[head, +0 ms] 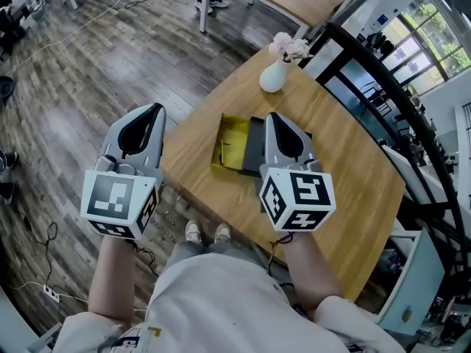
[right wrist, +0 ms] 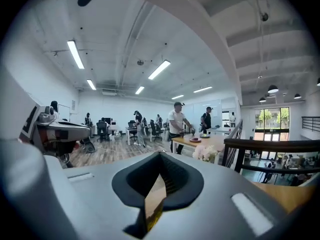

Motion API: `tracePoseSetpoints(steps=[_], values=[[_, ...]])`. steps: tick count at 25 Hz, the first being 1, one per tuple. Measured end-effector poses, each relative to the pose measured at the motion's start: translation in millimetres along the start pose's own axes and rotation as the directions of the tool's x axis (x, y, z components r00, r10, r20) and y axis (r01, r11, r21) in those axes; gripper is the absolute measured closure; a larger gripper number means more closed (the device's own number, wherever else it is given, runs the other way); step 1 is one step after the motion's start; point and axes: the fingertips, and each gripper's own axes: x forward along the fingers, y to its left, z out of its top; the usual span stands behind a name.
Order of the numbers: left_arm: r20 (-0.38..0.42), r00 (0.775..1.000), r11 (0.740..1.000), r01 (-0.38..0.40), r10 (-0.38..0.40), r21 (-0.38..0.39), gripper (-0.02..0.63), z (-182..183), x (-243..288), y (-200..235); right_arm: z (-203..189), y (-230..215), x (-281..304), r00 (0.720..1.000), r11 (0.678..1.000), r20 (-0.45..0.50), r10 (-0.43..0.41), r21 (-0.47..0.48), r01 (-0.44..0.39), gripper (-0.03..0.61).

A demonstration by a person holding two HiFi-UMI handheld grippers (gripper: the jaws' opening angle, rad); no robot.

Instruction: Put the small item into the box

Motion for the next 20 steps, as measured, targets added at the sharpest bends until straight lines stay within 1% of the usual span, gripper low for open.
tracePoseSetpoints(steps=[3, 5, 8, 11, 16, 20], values=[[0.075, 0.997, 1.0, 0.0, -0.002, 0.029, 0.612, 29, -19, -9, 24, 8, -25, 0.998, 1.0, 0.055, 0.024, -0.017, -0.023, 0.578], [0.111, 0.994, 0.999, 0.001, -0.006, 0.045, 0.612, 45, -31, -17, 40, 13, -43, 0.995, 0.998, 0.097, 0.027, -0.064, -0.021, 0.579], [0.125, 0.992, 0.998, -0.003, -0.005, 0.068, 0.612, 56, -46, -27, 63, 22, -70, 0.985, 0.992, 0.166, 0.045, -0.121, -0.025, 0.58], [0.143, 0.99, 0.996, -0.016, 0.003, 0.086, 0.612, 61, -57, -32, 78, 29, -91, 0.976, 0.989, 0.209, 0.058, -0.145, -0.027, 0.578], [0.162, 0.987, 0.995, -0.005, -0.012, 0.104, 0.612, 62, -67, -43, 81, 32, -111, 0.97, 0.987, 0.237, 0.062, -0.158, -0.024, 0.579], [0.175, 0.984, 0.993, -0.005, -0.016, 0.117, 0.612, 60, -78, -54, 68, 33, -120, 0.973, 0.988, 0.218, 0.076, -0.146, -0.045, 0.578]])
